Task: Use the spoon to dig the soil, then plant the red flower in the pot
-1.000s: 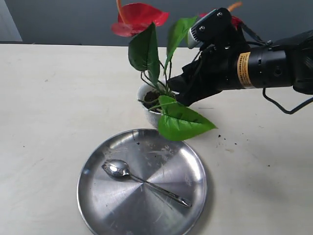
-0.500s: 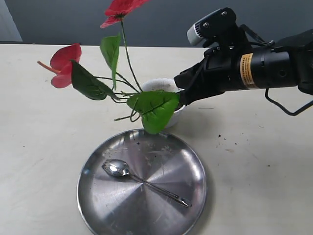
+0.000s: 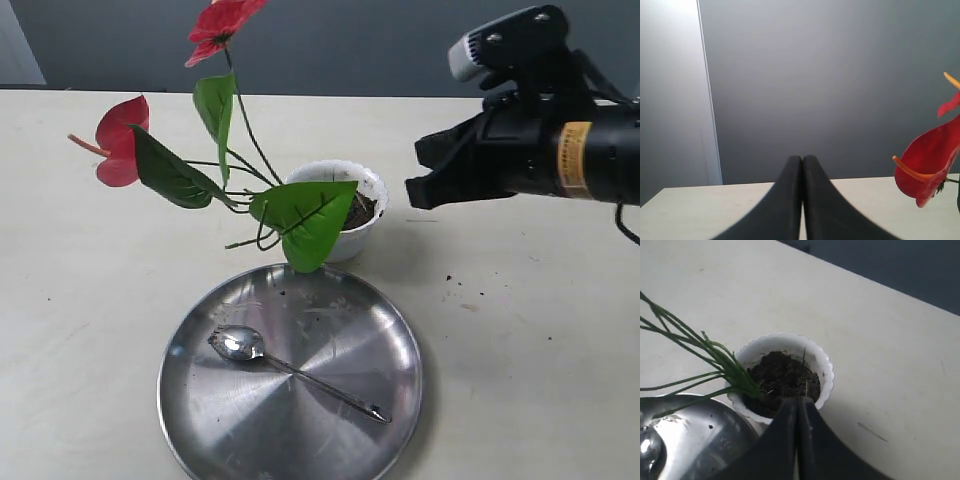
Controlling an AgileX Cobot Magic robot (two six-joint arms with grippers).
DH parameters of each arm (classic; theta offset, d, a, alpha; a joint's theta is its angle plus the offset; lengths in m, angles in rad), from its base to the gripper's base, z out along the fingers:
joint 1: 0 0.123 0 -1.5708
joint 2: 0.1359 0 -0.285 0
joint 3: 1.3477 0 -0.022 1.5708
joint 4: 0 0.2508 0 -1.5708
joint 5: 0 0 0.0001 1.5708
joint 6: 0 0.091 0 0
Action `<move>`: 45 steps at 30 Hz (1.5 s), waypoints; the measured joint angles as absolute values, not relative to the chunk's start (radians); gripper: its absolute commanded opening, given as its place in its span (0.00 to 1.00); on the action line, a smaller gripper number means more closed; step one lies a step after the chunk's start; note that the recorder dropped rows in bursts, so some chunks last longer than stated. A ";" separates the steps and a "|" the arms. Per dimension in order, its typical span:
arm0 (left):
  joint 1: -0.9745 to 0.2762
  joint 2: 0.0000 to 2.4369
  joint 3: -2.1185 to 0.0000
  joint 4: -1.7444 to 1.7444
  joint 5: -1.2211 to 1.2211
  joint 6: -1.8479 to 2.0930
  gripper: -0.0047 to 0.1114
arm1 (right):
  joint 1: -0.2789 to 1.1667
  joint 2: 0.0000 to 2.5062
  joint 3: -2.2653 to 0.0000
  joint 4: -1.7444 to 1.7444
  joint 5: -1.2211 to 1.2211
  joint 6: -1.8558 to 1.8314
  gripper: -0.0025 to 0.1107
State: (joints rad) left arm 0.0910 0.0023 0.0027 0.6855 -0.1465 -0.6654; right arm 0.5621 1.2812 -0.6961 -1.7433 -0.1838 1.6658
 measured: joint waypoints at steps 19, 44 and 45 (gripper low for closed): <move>0.091 0.002 0.003 0.686 -0.147 -0.665 0.04 | 0.562 0.801 -0.526 -1.743 -0.576 1.984 0.02; 0.091 0.002 0.003 0.686 -0.147 -0.665 0.04 | 0.550 0.559 -0.637 -1.369 -0.754 2.020 0.02; 0.091 0.002 0.003 0.686 -0.147 -0.665 0.04 | 0.549 0.545 -0.622 -1.248 -0.773 1.890 0.02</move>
State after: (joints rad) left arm 0.0910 0.0023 0.0027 0.6855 -0.1465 -0.6654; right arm 0.5491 0.5454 -0.6221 -1.2478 -0.7732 1.8896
